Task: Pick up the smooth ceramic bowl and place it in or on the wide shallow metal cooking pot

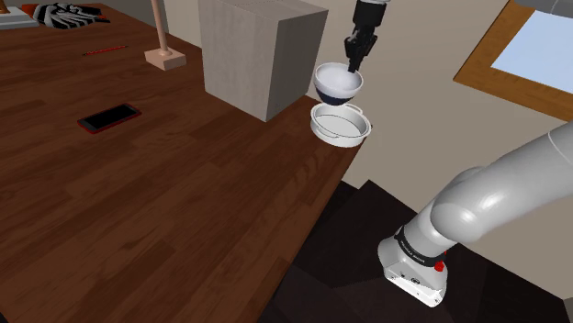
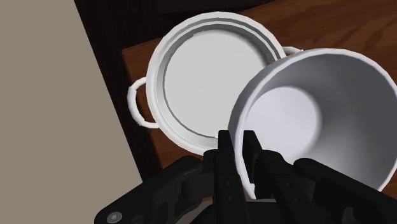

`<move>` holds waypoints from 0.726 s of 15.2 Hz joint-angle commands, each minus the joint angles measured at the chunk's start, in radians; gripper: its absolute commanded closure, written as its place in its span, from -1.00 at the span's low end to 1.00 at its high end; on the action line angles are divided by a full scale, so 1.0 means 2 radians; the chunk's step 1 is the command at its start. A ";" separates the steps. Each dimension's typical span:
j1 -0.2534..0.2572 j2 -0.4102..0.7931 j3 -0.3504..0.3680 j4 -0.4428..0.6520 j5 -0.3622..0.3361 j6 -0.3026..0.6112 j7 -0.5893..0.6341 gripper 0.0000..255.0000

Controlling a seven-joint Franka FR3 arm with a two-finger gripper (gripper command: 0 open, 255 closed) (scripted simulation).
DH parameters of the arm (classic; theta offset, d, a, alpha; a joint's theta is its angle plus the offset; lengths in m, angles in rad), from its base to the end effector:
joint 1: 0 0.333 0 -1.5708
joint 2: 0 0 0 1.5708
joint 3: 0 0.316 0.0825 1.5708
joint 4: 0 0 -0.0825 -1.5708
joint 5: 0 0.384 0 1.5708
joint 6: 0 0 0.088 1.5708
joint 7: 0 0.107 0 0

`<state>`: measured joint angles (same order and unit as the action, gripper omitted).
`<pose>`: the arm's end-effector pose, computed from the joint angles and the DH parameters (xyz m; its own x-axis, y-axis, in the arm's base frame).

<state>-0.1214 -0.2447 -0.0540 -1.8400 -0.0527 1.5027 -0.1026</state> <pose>0.4585 -0.0903 0.6179 0.9927 -0.0728 -0.0963 -0.0702 -0.9971 0.0299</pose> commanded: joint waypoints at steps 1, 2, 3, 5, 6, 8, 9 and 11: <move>-0.009 -0.004 -0.014 0.002 -0.006 -0.005 -0.024 1.00; -0.014 -0.004 -0.021 0.006 -0.009 -0.008 -0.036 1.00; -0.018 -0.003 -0.029 0.010 -0.012 -0.010 -0.048 1.00; -0.029 0.001 -0.047 0.022 -0.018 -0.016 -0.077 1.00; -0.029 0.000 -0.047 0.013 -0.018 -0.009 -0.077 1.00; -0.029 -0.004 -0.047 -0.004 -0.019 0.005 -0.076 1.00; -0.030 -0.005 -0.047 -0.012 -0.019 0.011 -0.075 1.00; -0.030 -0.008 -0.048 -0.028 -0.019 0.025 -0.074 1.00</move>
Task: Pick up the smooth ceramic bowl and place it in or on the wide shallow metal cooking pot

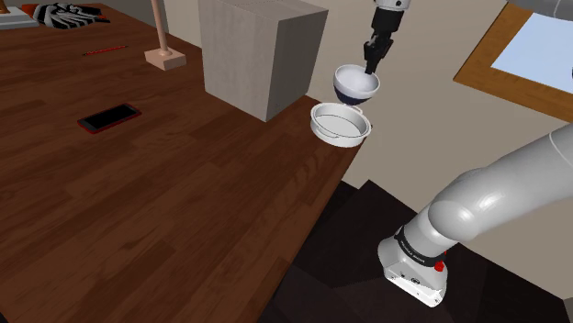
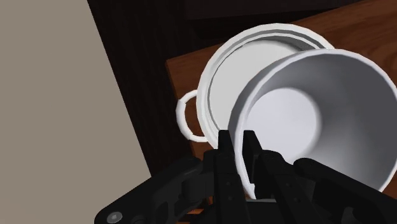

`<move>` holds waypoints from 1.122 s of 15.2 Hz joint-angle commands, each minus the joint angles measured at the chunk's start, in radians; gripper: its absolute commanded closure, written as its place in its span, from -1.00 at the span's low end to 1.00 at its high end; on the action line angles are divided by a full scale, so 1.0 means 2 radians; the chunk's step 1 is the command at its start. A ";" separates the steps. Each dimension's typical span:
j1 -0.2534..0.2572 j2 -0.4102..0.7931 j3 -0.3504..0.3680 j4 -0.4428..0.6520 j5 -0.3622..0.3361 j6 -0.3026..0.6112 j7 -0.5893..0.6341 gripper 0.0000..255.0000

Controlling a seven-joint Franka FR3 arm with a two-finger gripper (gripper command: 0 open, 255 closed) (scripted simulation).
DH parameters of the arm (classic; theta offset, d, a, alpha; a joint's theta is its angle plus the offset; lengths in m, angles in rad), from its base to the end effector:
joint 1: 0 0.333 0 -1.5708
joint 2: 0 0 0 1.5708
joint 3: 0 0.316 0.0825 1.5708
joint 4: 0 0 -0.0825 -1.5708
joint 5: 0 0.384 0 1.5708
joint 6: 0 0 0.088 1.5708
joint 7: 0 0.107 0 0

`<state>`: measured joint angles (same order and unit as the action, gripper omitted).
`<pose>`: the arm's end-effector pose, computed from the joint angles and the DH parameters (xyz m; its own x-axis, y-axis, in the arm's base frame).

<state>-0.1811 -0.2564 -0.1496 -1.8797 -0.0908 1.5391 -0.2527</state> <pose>0.4359 -0.1687 0.6064 0.9927 -0.0715 -0.0972 -0.0689 -0.9972 0.0295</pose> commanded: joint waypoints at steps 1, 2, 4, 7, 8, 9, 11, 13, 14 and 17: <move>0.000 -0.003 0.000 -0.016 0.000 0.013 0.001 1.00; 0.000 -0.004 0.000 -0.024 -0.001 0.020 0.002 1.00; 0.000 -0.006 0.000 -0.039 -0.001 0.034 0.003 1.00; -0.001 -0.007 -0.001 -0.061 -0.001 0.054 0.004 1.00; -0.001 -0.008 -0.001 -0.068 -0.002 0.060 0.004 1.00; -0.001 -0.008 -0.001 -0.075 -0.002 0.067 0.005 1.00; -0.001 -0.008 -0.002 -0.088 -0.002 0.081 0.005 1.00; -0.001 -0.008 -0.002 -0.101 -0.002 0.094 0.006 1.00; -0.001 -0.007 -0.002 -0.108 -0.003 0.101 0.006 1.00; -0.001 -0.007 -0.003 -0.121 -0.003 0.114 0.007 1.00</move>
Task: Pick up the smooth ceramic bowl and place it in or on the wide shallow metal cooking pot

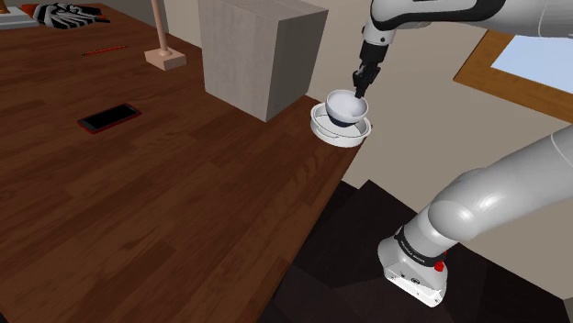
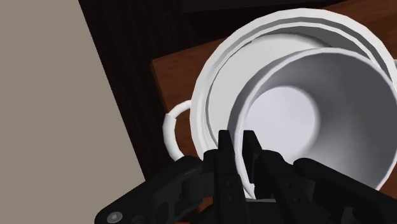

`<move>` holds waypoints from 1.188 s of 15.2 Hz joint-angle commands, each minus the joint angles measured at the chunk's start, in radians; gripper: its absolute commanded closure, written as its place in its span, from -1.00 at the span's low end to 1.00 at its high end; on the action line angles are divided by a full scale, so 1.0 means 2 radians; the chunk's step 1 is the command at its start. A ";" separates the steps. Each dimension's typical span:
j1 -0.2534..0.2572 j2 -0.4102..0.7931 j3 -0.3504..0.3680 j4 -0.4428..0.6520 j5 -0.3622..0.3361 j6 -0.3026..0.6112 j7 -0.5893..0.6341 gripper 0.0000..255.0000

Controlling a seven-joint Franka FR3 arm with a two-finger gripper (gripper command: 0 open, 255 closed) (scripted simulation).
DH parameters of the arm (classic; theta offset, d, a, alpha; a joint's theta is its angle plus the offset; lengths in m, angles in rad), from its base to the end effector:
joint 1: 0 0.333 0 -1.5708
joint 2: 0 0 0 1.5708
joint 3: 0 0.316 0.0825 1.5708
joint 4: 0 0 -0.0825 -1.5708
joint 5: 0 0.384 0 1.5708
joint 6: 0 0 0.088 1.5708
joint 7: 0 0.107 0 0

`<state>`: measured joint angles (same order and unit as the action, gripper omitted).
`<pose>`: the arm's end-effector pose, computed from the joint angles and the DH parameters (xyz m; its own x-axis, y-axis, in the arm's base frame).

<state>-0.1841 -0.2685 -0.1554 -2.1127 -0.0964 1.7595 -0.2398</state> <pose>0.4359 -0.1684 0.5197 0.9927 -0.0712 -0.0974 -0.0687 -0.9972 0.0293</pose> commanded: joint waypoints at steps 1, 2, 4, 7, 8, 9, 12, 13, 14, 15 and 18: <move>0.000 0.000 0.000 -0.004 0.000 0.004 0.000 1.00; 0.000 0.000 0.000 -0.004 0.000 0.004 0.000 1.00; 0.000 0.000 0.000 -0.004 0.000 0.004 0.000 1.00; 0.000 0.000 0.000 -0.004 0.000 0.004 0.000 1.00; 0.000 0.000 0.000 -0.004 0.000 0.004 0.000 -1.00; 0.000 0.000 0.000 -0.004 0.000 0.004 0.000 -1.00; 0.000 0.000 0.000 -0.004 0.000 0.004 0.000 -1.00; 0.000 0.000 0.000 -0.004 0.000 0.004 0.000 -1.00; 0.001 0.000 0.001 0.013 0.001 -0.013 0.000 -1.00; 0.001 0.001 0.002 0.031 0.001 -0.029 0.000 -1.00; 0.002 0.005 0.003 0.065 0.003 -0.059 -0.001 -1.00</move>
<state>-0.1808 -0.2627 -0.1501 -1.9998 -0.0920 1.6545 -0.2424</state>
